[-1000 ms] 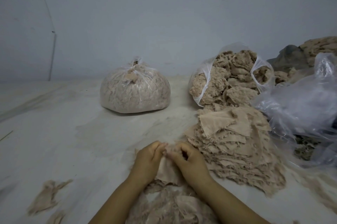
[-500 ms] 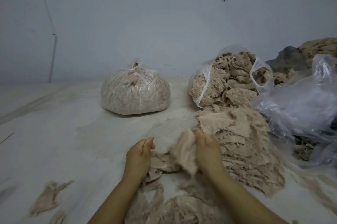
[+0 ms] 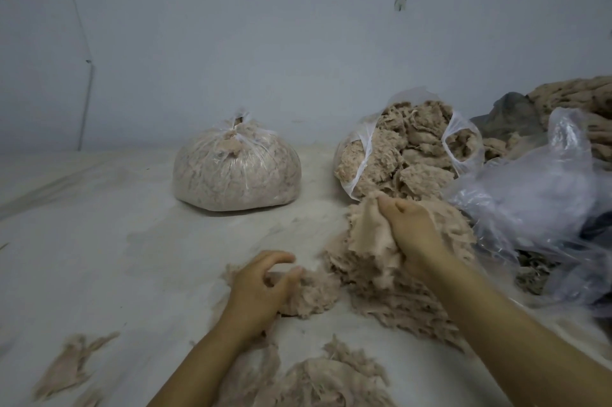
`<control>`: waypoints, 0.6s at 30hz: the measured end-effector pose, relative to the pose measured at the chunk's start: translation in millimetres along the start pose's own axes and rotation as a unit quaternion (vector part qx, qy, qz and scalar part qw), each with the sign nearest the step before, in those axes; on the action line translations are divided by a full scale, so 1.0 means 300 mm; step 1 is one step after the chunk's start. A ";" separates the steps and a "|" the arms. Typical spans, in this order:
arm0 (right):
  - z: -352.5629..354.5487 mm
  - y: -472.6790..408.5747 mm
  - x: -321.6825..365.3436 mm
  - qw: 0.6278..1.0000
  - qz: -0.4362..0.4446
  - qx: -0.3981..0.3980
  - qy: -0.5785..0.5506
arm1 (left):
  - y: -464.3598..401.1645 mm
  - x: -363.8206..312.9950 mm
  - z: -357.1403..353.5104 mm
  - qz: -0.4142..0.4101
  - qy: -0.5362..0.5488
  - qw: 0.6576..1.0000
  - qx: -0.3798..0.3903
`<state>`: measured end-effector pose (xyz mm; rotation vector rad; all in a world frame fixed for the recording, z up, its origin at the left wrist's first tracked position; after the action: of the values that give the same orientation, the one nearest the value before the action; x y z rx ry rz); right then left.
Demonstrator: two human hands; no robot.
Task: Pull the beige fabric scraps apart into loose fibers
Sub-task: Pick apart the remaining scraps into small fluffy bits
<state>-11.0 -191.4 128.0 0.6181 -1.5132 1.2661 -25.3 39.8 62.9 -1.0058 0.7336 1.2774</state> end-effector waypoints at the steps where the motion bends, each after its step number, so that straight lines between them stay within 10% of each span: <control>1: -0.025 0.022 0.004 1.000 0.019 -0.004 -0.006 | 0.010 -0.036 -0.023 0.049 0.076 0.993 0.078; 5: -0.116 0.077 0.019 0.997 0.079 0.005 0.007 | 0.046 -0.138 -0.132 0.158 0.245 0.914 0.283; 11: -0.029 -0.009 0.010 0.993 0.073 -0.083 0.040 | 0.043 -0.111 -0.131 0.105 0.125 0.962 0.219; 18: 0.074 -0.097 -0.036 0.994 0.057 -0.030 0.085 | 0.024 -0.113 -0.067 0.127 -0.008 0.924 0.361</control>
<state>9.5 -223.5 131.5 0.3800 -1.4546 1.3202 -36.6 7.4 83.4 -0.3015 1.2344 1.0874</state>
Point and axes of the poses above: each hand's wrist, its own y-axis away from the middle knuckle, its own z-axis out of the back of the hand, x = y × z, the point moved 1 cm from there along -y, towards the middle knuckle, and after that the axes turned 14 degrees about z, right-handed, at the moved point
